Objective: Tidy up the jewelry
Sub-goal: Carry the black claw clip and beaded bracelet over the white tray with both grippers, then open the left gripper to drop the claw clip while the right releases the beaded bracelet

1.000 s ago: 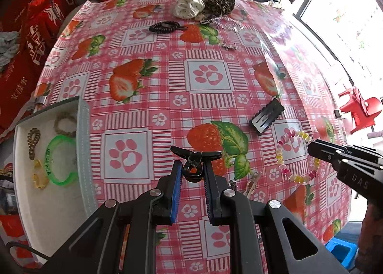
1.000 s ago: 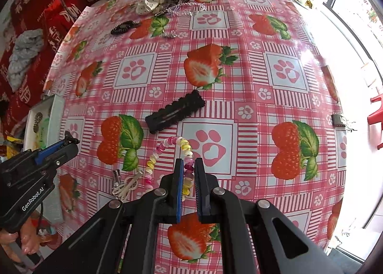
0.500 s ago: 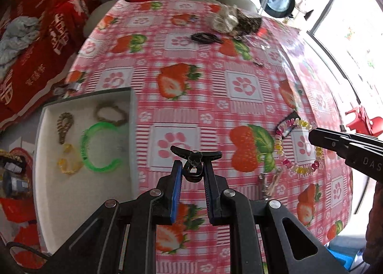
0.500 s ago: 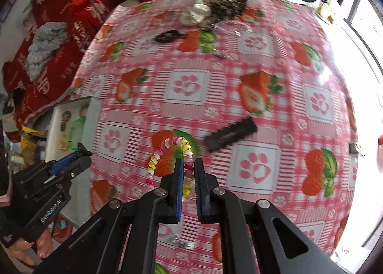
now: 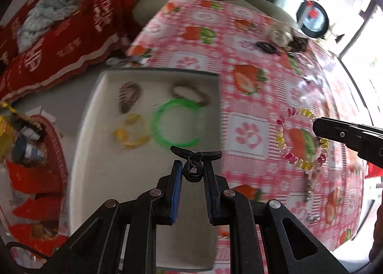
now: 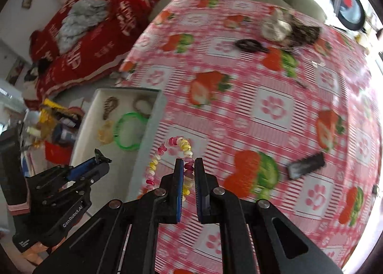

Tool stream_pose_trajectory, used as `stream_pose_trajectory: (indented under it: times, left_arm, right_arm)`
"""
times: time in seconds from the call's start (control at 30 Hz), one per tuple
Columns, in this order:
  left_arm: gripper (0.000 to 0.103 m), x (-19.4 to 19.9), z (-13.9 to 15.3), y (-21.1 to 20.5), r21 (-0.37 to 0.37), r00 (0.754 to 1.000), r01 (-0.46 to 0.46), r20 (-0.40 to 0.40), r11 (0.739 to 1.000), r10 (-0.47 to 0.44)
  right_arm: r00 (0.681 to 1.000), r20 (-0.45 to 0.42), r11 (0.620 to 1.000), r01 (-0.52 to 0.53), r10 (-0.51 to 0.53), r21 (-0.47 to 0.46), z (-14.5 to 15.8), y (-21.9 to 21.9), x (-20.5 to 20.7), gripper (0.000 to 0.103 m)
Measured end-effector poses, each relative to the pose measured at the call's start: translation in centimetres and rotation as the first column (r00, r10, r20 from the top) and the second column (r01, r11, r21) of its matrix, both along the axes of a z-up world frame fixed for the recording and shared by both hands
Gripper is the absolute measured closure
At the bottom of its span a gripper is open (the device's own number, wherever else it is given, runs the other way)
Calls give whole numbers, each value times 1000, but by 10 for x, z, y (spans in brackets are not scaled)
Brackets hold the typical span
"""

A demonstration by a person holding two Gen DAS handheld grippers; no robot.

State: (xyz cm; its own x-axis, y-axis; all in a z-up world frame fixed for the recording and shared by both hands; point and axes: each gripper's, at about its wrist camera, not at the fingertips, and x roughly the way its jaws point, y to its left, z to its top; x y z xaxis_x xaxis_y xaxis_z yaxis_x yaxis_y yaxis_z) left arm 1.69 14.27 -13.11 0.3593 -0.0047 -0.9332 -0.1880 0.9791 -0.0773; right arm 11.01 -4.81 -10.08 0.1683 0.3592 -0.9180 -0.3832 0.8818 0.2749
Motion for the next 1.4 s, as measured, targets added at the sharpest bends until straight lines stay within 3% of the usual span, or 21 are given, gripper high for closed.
stream_pose_trajectory:
  times: [0.33, 0.47, 0.73, 1.4]
  left_arm:
    - [79, -22, -31, 64, 45, 992, -110, -59, 993, 112]
    - [79, -26, -44, 73, 83, 991, -105, -77, 991, 112]
    - [79, -17, -65, 81, 85, 989, -102, -94, 991, 110]
    - [78, 24, -72, 90, 128, 991, -101, -72, 987, 111]
  right_arm:
    - [987, -60, 988, -144, 147, 53, -22, 83, -15, 94]
    - [977, -84, 981, -190, 194, 47, -37, 106, -23, 94]
    - [956, -154, 968, -251, 248, -2, -76, 140, -34, 94]
    - [971, -140, 974, -209, 195, -90, -101, 151, -1, 94]
